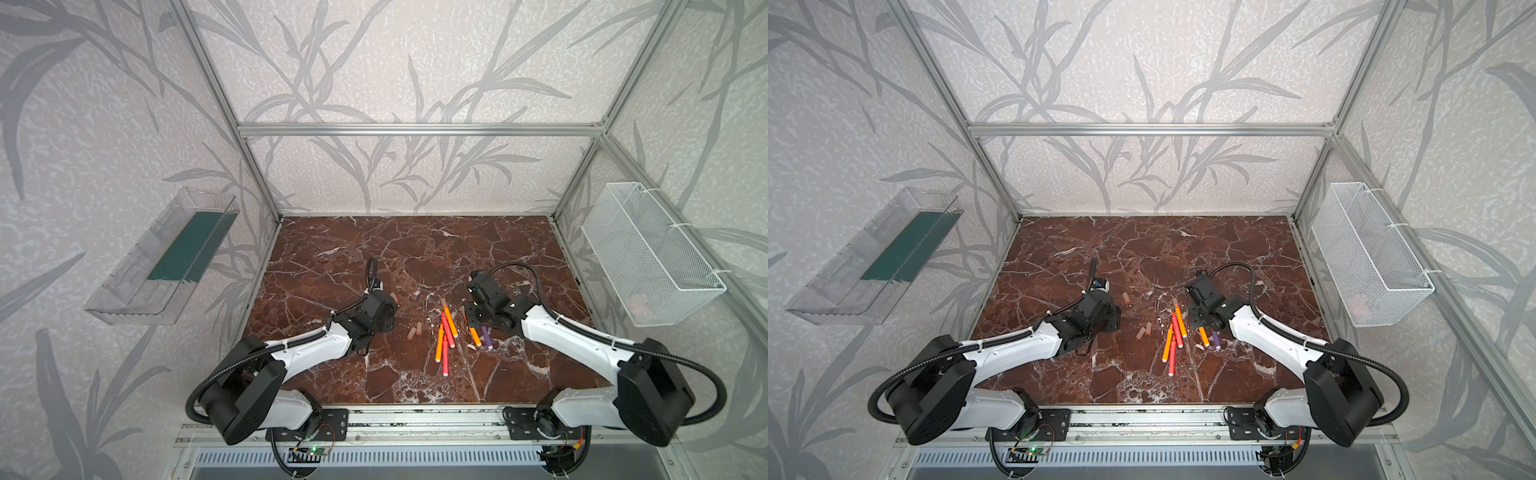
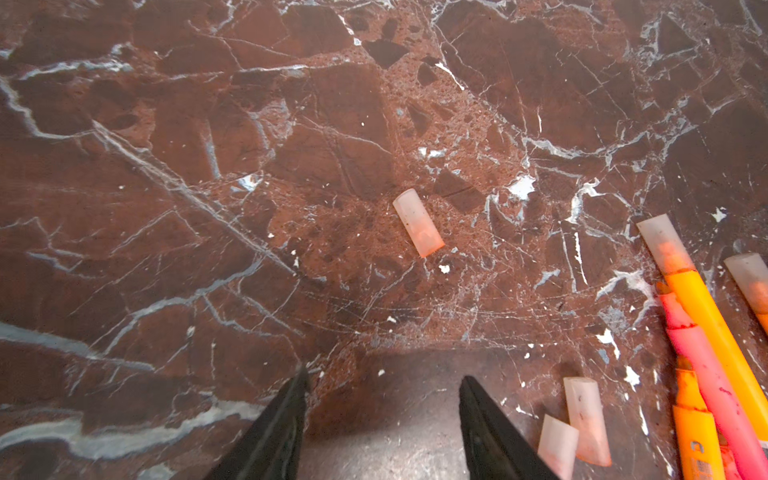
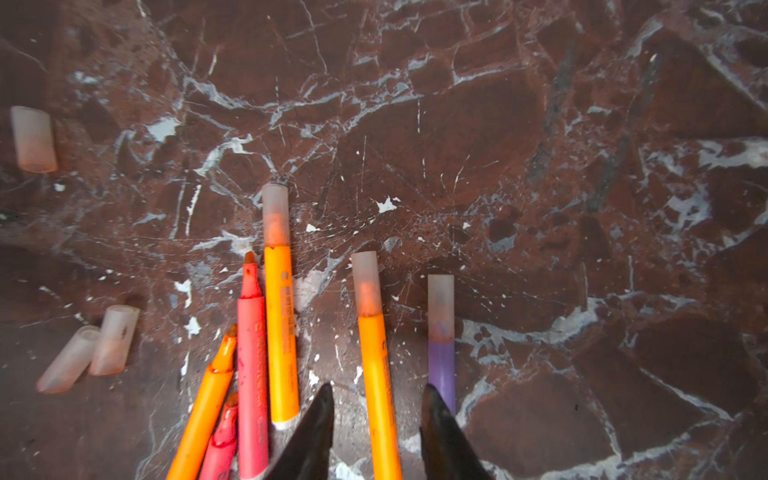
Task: Insert the pens into the pen caps
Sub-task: 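Lower the left gripper and grasp an uncapped orange marker from the pile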
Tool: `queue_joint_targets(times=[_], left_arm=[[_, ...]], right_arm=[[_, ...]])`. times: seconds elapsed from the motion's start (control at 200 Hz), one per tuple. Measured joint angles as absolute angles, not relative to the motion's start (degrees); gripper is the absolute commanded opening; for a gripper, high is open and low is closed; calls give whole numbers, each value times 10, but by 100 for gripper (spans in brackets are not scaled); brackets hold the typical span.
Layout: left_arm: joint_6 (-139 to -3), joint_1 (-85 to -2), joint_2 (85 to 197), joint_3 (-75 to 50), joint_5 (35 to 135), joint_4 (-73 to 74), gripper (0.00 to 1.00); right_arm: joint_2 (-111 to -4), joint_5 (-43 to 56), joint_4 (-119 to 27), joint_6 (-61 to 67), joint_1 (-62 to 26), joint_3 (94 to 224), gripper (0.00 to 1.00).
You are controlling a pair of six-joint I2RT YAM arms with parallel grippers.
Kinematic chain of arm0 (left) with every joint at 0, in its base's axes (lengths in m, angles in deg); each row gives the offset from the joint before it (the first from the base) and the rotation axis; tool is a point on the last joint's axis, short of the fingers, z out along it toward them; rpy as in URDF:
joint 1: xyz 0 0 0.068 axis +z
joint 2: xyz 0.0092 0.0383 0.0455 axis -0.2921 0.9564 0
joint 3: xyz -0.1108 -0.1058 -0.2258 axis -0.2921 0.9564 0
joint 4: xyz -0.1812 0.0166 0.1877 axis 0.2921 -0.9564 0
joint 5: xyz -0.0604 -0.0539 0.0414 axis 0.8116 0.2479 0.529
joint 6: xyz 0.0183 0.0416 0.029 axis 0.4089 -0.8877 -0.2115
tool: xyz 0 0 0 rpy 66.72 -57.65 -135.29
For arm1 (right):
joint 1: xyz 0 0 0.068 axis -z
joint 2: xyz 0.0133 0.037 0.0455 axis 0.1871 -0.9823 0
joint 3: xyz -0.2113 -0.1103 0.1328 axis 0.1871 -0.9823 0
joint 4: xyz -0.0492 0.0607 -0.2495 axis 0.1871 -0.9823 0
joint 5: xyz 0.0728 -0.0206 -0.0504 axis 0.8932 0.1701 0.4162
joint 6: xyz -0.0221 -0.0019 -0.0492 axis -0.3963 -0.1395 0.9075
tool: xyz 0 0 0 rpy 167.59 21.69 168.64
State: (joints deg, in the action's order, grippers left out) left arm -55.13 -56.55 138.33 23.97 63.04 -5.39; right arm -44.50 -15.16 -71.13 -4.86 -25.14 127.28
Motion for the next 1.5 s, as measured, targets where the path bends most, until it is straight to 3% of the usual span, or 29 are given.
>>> queue_joint_targets(times=[0.315, 0.515, 0.93, 1.499], left_arm=[[-548, -567, 1446, 182, 684, -60, 54], [-543, -610, 1448, 180, 733, -55, 53], [-544, -763, 1527, 108, 744, -58, 48], [-538, -787, 1587, 85, 726, -73, 37]], right_arm=[[-333, -77, -630, -47, -253, 1201, 37], [-322, -50, -597, -51, -256, 1192, 37], [-301, -67, -579, -67, -256, 1173, 37], [-273, -102, -580, -70, -256, 1162, 38]])
